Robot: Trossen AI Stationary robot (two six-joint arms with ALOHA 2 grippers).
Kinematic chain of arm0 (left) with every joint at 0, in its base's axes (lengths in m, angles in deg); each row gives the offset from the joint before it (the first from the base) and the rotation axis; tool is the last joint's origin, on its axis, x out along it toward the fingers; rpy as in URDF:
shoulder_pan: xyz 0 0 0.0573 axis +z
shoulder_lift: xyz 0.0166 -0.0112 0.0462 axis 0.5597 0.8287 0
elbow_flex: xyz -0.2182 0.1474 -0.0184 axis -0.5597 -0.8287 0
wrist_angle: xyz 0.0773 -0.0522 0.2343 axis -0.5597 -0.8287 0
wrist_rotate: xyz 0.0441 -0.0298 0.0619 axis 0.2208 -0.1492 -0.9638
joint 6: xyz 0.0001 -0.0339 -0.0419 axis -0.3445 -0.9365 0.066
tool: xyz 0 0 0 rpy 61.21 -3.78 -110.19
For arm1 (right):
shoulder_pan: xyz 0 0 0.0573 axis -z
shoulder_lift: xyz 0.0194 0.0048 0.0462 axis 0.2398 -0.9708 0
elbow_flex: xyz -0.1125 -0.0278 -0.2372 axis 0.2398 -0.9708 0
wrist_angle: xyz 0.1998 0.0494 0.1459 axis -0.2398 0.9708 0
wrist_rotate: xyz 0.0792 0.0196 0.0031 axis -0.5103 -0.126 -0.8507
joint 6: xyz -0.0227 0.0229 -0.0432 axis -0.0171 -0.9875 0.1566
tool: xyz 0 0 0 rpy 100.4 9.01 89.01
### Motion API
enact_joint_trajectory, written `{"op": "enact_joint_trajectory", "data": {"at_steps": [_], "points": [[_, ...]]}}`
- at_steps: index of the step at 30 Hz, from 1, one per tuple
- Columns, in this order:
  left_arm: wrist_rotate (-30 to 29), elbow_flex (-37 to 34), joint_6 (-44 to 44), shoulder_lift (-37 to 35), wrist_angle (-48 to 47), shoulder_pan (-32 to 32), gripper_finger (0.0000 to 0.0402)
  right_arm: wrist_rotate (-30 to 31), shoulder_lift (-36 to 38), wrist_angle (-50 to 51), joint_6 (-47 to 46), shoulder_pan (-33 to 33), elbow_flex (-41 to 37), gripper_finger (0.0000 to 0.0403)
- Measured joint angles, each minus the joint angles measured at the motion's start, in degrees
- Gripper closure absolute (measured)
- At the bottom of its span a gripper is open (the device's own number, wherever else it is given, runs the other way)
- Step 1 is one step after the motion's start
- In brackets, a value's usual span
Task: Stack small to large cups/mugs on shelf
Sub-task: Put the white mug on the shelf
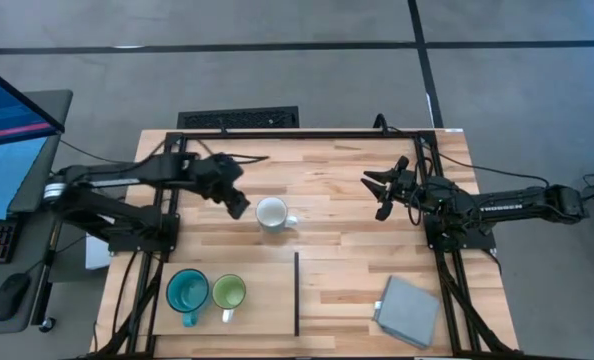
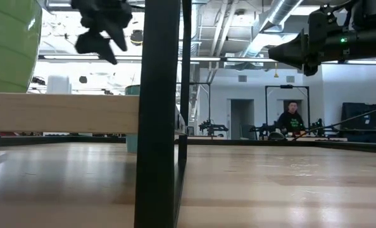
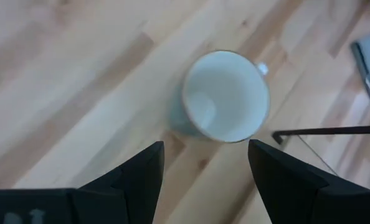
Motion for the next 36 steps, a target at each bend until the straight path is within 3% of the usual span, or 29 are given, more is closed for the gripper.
{"op": "enact_joint_trajectory", "data": {"at_steps": [8, 13, 28, 36], "points": [[-0.4, 9.2, 2.4, 12.9, -2.7, 0.5, 0.0177, 0.0, 0.0, 2.0, 0.0, 0.0, 0.0, 0.0274], [-0.8, 10.9, 2.5, 18.0, -5.7, 1.6, 0.0177, 0.0, 0.0, 4.5, 0.0, 0.0, 0.0, 0.0274], [0.8, 11.0, 2.1, 26.5, -5.9, 2.5, 0.0178, 0.0, 0.0, 5.3, 0.1, 0.0, 0.0, 0.0274], [1.0, 11.0, 2.9, 27.0, -5.5, 2.4, 0.0178, 0.0, 0.0, 6.6, 0.1, 0.0, 0.0, 0.0274]]}}
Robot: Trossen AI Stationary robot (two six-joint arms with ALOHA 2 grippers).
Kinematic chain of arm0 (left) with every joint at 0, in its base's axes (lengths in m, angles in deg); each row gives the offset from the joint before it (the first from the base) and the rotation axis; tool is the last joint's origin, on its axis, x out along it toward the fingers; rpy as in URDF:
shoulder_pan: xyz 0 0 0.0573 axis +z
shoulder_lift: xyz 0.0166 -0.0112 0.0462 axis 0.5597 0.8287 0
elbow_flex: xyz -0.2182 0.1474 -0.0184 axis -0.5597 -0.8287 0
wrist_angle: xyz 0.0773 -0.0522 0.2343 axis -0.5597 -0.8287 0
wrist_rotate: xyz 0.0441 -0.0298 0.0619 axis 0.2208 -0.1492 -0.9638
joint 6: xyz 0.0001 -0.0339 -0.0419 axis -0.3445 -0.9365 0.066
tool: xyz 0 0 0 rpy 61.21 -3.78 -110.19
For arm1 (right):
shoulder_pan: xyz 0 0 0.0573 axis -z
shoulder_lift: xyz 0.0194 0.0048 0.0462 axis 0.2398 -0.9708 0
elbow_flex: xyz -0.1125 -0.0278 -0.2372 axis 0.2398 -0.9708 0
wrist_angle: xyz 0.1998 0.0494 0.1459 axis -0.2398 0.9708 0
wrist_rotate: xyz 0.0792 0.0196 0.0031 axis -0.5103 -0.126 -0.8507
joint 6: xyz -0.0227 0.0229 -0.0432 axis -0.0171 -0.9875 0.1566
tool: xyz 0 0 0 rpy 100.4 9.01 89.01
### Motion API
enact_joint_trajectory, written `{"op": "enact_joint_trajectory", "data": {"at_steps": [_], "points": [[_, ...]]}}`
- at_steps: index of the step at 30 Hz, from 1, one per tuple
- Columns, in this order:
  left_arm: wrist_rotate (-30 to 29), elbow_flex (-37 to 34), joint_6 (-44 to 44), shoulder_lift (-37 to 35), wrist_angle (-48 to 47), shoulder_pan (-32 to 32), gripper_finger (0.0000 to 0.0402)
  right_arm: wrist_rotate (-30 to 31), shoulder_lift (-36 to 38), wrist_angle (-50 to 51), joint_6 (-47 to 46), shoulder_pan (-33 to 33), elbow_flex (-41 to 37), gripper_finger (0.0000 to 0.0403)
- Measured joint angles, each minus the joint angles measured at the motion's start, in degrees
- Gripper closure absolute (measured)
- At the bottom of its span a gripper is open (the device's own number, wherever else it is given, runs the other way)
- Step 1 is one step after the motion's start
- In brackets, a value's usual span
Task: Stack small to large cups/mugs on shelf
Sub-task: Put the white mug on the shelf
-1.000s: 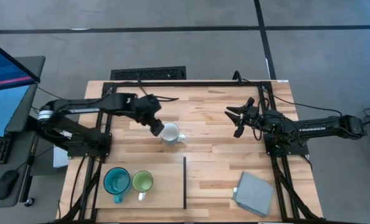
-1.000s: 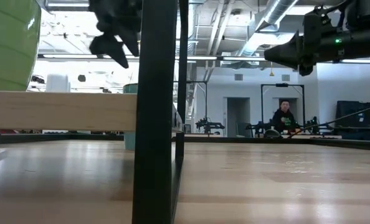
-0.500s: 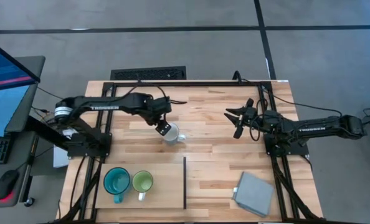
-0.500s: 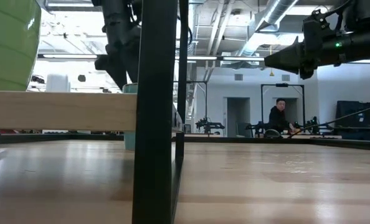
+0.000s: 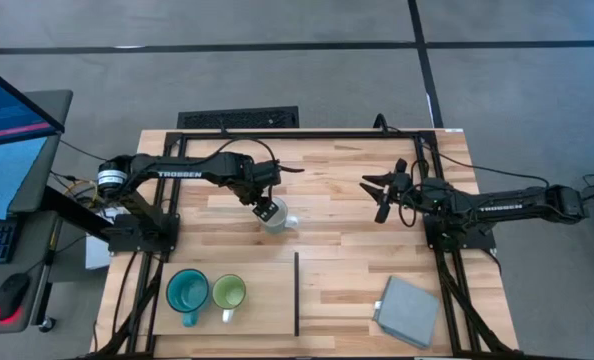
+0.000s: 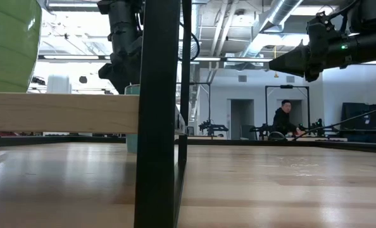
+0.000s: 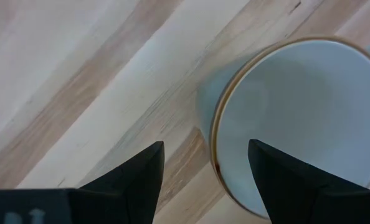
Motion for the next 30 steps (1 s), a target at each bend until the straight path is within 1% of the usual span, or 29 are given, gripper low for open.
{"op": "enact_joint_trajectory", "data": {"at_steps": [9, 25, 30], "points": [[0.2, 0.0, 0.0, 0.0, -0.1, -1.5, 0.0178, 0.0, 0.0, 0.3, 0.0, 0.0, 0.0, 0.0274], [-0.2, 0.0, -0.2, 0.0, -0.1, -1.7, 0.0178, 0.0, 0.0, 0.6, 0.0, 0.0, 0.0, 0.0274], [-1.2, 0.0, 2.9, 0.0, 0.0, -1.7, 0.0178, 0.0, 0.0, 1.1, -0.1, 0.0, 0.0, 0.0274]]}}
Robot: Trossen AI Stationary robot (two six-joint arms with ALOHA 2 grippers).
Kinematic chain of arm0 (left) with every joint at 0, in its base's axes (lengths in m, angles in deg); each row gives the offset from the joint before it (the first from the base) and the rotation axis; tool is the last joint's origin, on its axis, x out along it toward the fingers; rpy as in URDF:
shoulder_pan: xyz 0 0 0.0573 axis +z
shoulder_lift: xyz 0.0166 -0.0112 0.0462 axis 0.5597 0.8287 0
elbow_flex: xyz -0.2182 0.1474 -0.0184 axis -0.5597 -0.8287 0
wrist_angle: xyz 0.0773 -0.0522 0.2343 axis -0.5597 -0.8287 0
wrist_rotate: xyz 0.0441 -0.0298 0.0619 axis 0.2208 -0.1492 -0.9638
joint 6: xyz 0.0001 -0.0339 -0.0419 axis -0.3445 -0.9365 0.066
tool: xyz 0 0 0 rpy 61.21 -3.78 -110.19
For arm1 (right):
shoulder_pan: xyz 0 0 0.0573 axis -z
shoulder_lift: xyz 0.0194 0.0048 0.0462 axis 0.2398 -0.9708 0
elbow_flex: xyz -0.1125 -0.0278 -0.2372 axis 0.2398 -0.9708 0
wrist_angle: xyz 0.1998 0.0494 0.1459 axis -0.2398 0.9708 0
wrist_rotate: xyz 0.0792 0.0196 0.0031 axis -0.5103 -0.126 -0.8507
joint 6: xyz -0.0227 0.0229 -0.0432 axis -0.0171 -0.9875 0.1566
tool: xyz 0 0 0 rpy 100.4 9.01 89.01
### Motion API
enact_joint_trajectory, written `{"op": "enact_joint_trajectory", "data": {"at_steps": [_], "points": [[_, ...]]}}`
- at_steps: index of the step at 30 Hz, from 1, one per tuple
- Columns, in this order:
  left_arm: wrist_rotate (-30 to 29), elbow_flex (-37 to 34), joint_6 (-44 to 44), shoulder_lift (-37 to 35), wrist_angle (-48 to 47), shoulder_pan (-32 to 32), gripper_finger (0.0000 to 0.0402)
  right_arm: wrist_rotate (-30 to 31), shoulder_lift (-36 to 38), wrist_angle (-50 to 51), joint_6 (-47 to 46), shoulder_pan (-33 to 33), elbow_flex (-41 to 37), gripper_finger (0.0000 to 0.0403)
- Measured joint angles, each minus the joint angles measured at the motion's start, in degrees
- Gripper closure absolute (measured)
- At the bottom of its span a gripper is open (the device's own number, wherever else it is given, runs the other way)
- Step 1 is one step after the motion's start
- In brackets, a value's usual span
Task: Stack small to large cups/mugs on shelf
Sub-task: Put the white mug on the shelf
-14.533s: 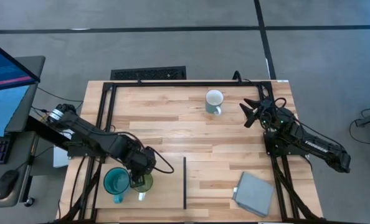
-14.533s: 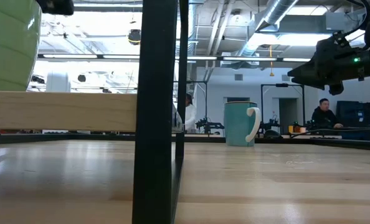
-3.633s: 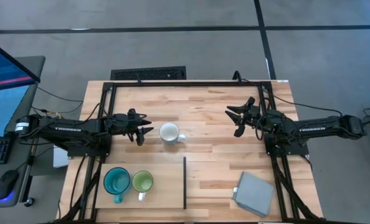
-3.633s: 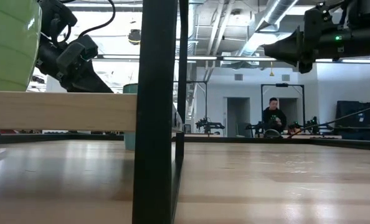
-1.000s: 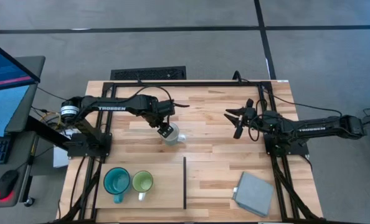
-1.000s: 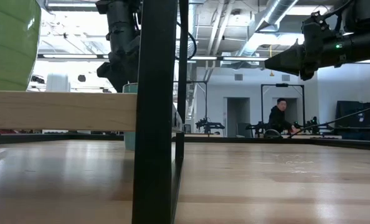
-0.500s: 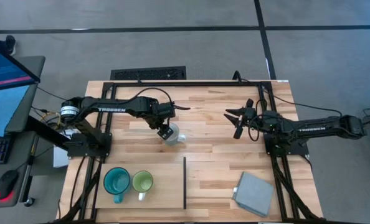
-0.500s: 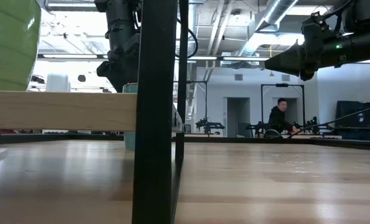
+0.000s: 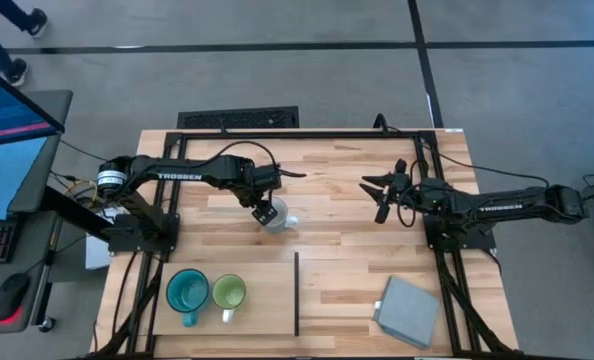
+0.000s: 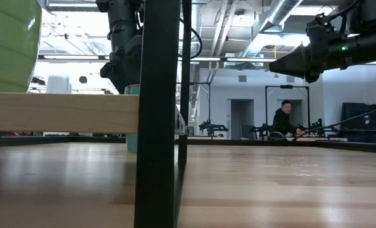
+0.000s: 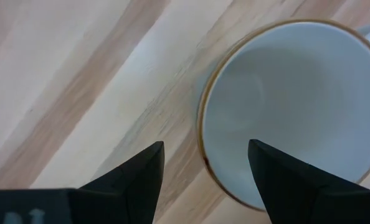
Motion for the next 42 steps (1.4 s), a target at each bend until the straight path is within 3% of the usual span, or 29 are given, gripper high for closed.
{"op": "enact_joint_trajectory", "data": {"at_steps": [6, 10, 23, 35, 42], "points": [[-0.3, 0.0, 0.1, 0.0, 0.0, 0.0, 0.0181, 0.0, 0.0, 0.1, 0.0, 0.0, 0.0, 0.0274], [-0.3, 0.0, -0.1, 0.0, 0.0, 0.0, 0.0207, 0.0, 0.0, 0.1, 0.0, 0.0, 0.0, 0.0274], [0.2, 0.0, 9.1, -0.1, -0.1, 0.0, 0.0389, 0.0, 0.0, 0.1, 0.0, 0.0, 0.0, 0.0274], [3.0, 0.0, 30.6, -0.1, -0.7, -0.1, 0.0395, 0.0, 0.0, 0.0, -0.7, 0.0, 0.0, 0.0274], [3.0, 0.0, 38.6, -0.1, -0.2, -0.2, 0.0397, 0.0, 0.0, 0.0, -2.1, 0.0, 0.0, 0.0274]]}}
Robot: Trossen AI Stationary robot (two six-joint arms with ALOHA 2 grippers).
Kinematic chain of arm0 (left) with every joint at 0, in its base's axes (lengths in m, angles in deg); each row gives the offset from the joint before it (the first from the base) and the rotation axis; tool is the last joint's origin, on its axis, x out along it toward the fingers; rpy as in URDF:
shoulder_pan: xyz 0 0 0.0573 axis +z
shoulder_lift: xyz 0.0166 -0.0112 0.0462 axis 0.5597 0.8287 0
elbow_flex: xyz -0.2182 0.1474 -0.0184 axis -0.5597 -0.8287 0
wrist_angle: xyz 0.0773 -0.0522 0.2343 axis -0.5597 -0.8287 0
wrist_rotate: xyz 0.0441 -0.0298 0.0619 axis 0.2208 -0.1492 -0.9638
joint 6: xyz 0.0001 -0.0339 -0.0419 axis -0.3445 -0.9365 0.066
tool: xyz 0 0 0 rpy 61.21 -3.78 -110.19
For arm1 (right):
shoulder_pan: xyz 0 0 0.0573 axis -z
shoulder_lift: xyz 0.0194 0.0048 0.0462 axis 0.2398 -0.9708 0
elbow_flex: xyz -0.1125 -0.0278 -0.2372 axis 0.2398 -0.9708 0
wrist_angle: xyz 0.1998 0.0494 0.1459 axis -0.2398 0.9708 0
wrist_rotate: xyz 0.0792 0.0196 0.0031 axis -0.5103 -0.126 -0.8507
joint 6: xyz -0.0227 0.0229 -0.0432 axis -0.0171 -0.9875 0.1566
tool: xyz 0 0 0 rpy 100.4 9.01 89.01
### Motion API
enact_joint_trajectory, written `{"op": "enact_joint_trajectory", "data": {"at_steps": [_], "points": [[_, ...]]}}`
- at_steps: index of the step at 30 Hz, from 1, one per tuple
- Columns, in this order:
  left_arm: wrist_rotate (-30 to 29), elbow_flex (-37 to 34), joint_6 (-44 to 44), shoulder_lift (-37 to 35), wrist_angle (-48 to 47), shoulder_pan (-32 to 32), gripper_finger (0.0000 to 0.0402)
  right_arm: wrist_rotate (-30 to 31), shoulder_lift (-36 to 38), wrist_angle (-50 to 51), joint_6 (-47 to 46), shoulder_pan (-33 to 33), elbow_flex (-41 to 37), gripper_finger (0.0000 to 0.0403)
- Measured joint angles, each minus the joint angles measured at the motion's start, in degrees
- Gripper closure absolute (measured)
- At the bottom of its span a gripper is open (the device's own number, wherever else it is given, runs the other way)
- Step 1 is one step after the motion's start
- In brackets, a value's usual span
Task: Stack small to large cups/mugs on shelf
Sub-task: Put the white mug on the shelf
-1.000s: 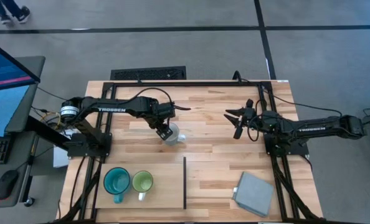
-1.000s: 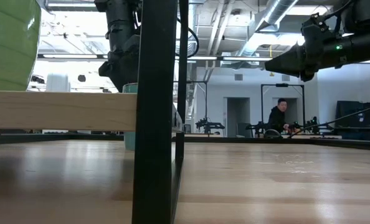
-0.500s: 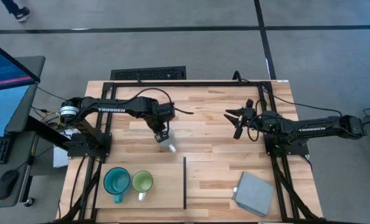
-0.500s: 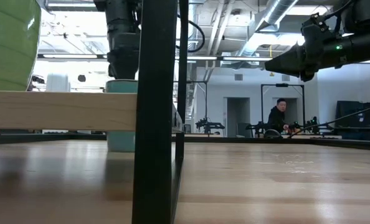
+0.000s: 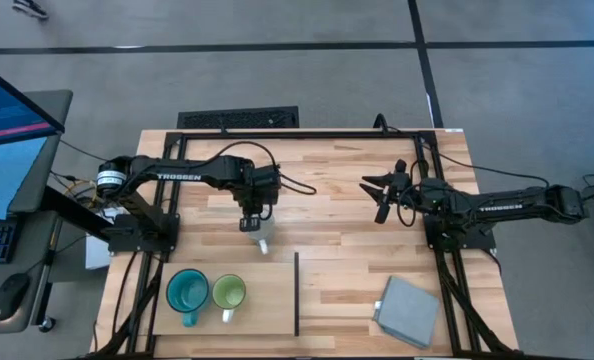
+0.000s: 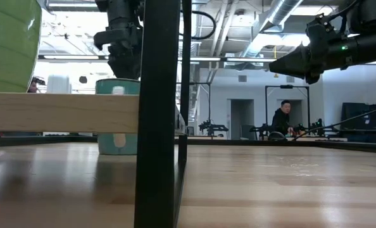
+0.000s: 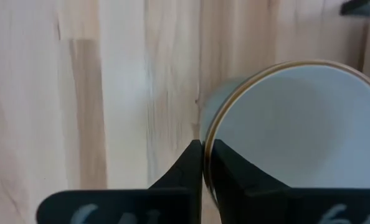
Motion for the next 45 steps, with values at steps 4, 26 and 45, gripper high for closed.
{"op": "enact_joint_trajectory", "data": {"at_steps": [4, 26, 45], "points": [[0.0, 0.0, 8.0, 0.0, 0.2, -0.4, 0.0397, 0.2, 0.0, 0.0, -0.1, 0.0, 0.0, 0.0274], [0.2, -0.1, -1.4, 0.1, 1.0, -0.4, 0.0357, 0.2, 0.0, 0.0, 0.0, 0.0, 0.0, 0.0274], [4.1, -0.1, -6.8, 0.1, -1.8, -0.4, 0.0355, 0.3, 0.0, 0.0, 0.0, 0.0, 0.0, 0.0274]]}}
